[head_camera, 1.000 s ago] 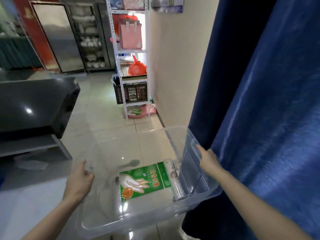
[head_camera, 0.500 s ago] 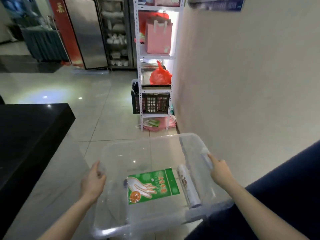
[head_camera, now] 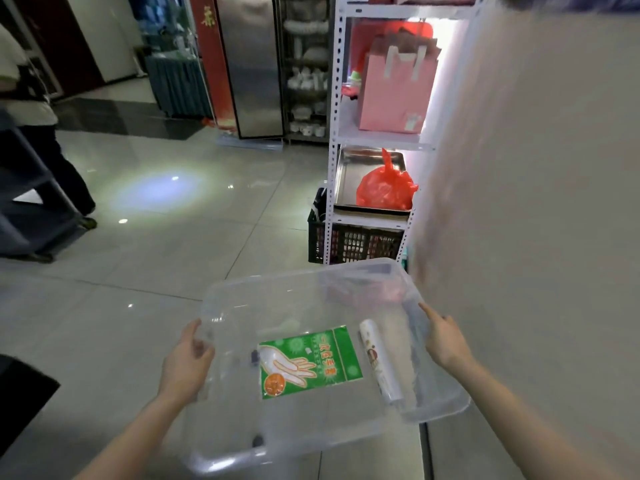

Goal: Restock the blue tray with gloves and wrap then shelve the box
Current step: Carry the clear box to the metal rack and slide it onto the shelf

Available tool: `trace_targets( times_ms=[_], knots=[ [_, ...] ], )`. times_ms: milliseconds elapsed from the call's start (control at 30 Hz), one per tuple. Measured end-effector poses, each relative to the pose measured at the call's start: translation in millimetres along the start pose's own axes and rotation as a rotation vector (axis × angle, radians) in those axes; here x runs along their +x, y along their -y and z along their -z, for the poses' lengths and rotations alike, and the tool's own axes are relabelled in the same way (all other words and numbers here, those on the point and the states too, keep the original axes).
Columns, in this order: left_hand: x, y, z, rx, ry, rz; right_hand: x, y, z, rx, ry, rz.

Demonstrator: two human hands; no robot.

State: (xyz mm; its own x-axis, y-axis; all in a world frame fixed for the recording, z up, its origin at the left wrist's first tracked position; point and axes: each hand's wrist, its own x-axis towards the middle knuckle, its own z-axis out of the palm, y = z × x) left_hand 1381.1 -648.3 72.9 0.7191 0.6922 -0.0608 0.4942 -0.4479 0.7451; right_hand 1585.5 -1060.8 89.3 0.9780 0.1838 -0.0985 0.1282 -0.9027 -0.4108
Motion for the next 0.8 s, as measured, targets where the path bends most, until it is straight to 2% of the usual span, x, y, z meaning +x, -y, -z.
trace_targets(
  times_ms=[167, 600, 800],
  knots=[
    [114.1, -8.7, -11.3, -0.006, -0.054, 0.047, 137.9, 56.5, -23.8, -0.02, 0.047, 0.103],
    [447.5, -20.8, 12.2, 0.107, -0.146, 0.113, 453.8, 259.2, -105.1, 0.042, 0.174, 0.071],
    [606.6, -36.2, 15.3, 0.176, -0.219, 0.143, 609.4, 345.6, -144.6, 0.03, 0.195, 0.129]
  ],
)
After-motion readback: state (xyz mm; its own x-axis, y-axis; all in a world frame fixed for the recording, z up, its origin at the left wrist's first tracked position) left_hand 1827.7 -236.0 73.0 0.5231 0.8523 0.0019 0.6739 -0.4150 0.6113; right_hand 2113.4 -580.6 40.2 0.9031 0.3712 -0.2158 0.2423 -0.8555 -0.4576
